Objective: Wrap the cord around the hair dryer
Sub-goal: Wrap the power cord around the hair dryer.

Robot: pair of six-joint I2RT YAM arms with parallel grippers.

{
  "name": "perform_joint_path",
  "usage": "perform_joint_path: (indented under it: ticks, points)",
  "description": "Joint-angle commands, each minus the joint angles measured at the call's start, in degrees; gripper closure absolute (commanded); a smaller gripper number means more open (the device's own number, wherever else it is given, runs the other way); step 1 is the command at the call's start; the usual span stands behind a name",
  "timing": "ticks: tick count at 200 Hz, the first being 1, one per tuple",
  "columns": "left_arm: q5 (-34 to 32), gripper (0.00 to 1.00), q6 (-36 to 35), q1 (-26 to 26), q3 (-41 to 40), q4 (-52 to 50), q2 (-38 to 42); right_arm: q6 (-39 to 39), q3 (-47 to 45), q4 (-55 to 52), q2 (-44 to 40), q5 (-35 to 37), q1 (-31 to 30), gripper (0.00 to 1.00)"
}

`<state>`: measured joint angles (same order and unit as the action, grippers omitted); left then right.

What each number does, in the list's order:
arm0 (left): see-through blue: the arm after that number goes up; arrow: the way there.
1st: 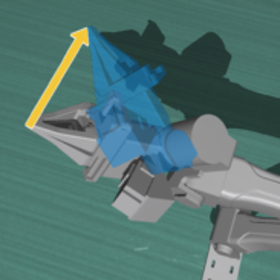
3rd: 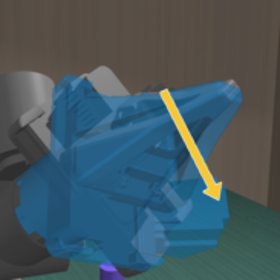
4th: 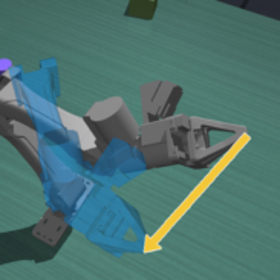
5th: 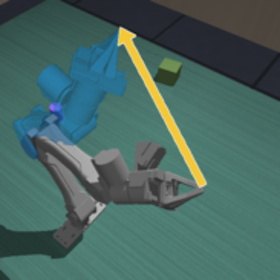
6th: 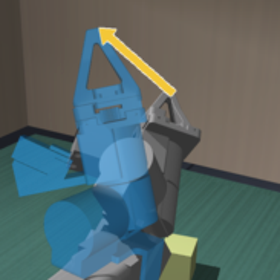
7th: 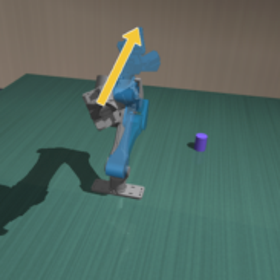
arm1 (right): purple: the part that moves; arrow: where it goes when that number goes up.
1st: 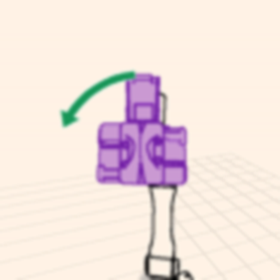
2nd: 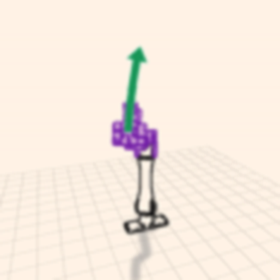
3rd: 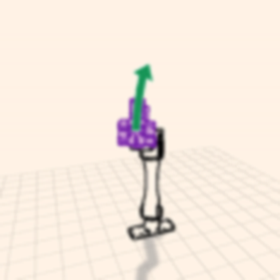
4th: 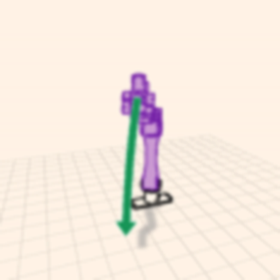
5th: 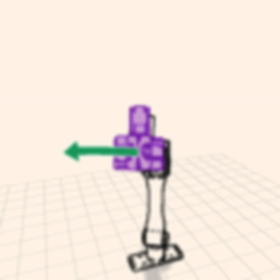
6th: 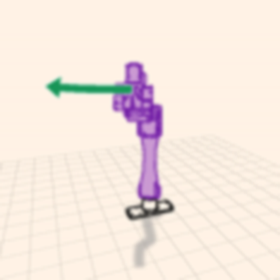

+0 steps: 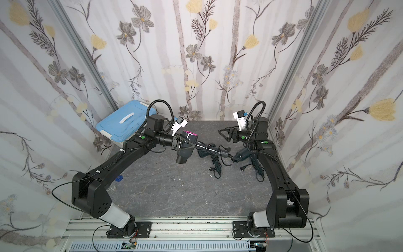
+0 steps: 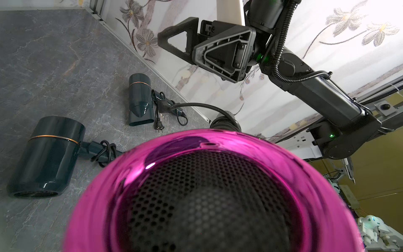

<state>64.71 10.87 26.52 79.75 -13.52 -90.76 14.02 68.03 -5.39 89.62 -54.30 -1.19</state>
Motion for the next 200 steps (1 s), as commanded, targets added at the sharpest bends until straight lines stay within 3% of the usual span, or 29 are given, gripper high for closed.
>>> perform_joint_path:
  ticks: [1,46,75,116,141,200]
  points:
    - [3.48,1.00,2.11,0.02,0.21,6.75,-0.51,-1.44,1.81,0.18,0.57,-3.20,1.38,0.22]
    - [4.37,1.00,2.51,-0.66,1.28,6.09,-0.72,-11.06,0.46,-7.02,-4.37,-0.68,7.99,0.20]
    - [5.36,1.00,2.22,-2.07,1.70,4.83,-0.20,-13.09,-4.54,-8.12,-9.38,9.53,12.08,0.18]
    - [6.28,1.00,0.79,-3.49,2.92,2.38,0.95,-18.95,-12.54,-7.87,-12.82,15.30,9.91,0.19]
    - [7.01,1.00,0.55,-3.76,3.12,1.80,1.42,-21.99,-19.02,-1.09,-17.34,20.13,7.77,0.18]
    - [8.78,1.00,1.24,-3.76,4.89,1.81,1.92,-24.63,-24.13,14.14,-19.96,16.21,2.60,0.15]
